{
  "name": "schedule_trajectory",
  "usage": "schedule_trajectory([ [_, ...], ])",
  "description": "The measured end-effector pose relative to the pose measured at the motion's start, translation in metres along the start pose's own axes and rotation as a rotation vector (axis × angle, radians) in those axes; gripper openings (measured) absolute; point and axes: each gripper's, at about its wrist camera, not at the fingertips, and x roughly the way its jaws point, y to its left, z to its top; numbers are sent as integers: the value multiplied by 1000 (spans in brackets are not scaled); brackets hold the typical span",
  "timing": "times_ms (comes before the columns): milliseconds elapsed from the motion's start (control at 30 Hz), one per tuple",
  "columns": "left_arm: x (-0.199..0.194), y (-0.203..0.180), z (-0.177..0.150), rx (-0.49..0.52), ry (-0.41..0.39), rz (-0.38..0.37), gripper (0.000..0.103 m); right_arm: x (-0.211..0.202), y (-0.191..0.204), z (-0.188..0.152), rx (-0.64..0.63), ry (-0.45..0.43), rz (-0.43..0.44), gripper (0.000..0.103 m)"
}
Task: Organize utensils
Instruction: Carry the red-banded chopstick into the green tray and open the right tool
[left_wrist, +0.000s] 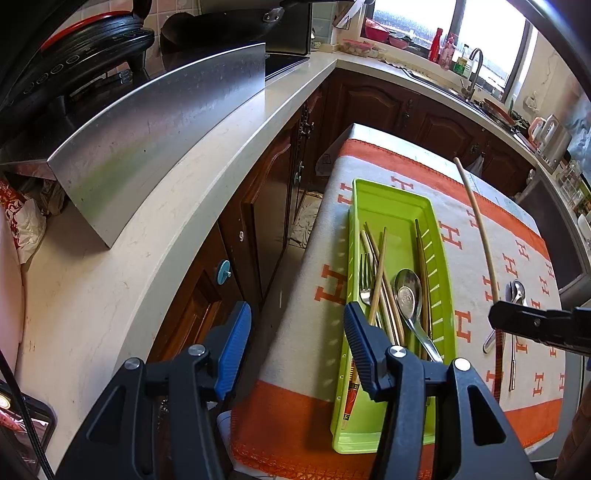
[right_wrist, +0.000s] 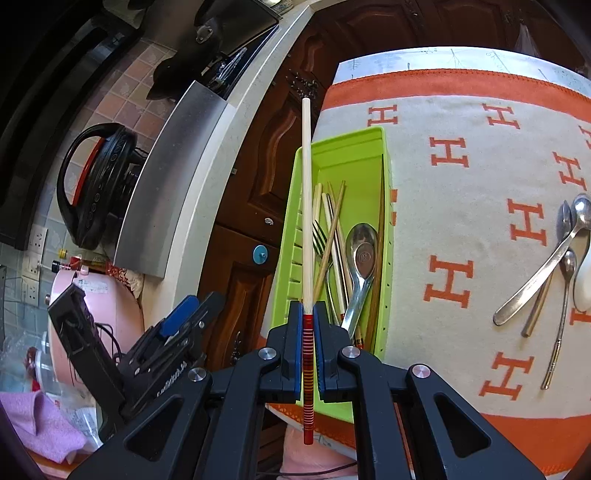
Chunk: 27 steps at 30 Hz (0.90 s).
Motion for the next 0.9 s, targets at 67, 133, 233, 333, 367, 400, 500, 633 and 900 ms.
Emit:
schedule_trajectory([
  [67, 0, 0, 0, 2, -2, 3, 51, 4, 1, 3, 4, 0, -2, 6],
  [133, -1, 0, 0, 4, -2, 6, 53, 7, 3, 5, 5, 3, -9, 6],
  [233, -1, 0, -1, 3, -1, 6, 54, 14, 7, 6, -8, 22, -9, 9],
  [333, 0, -1, -1, 5, 1, 7, 54, 17, 8, 5, -7, 31, -4, 12],
  [367, 1, -1, -1, 5, 2, 6, 54, 18, 7, 5, -5, 33, -1, 12],
  [400, 1, -1, -2, 6, 3, 7, 54, 18, 7, 4, -4, 34, 1, 12],
  [500, 1, -2, -2, 9, 6, 5, 55, 15, 5, 3, -8, 32, 3, 13],
  [633, 2, -5, -3, 13, 9, 5, 62, 8, 7, -2, -52, 14, -35, 14],
  [900, -3, -17, -9, 27, 6, -5, 70, -1, 2, -23, -170, -15, -152, 22],
])
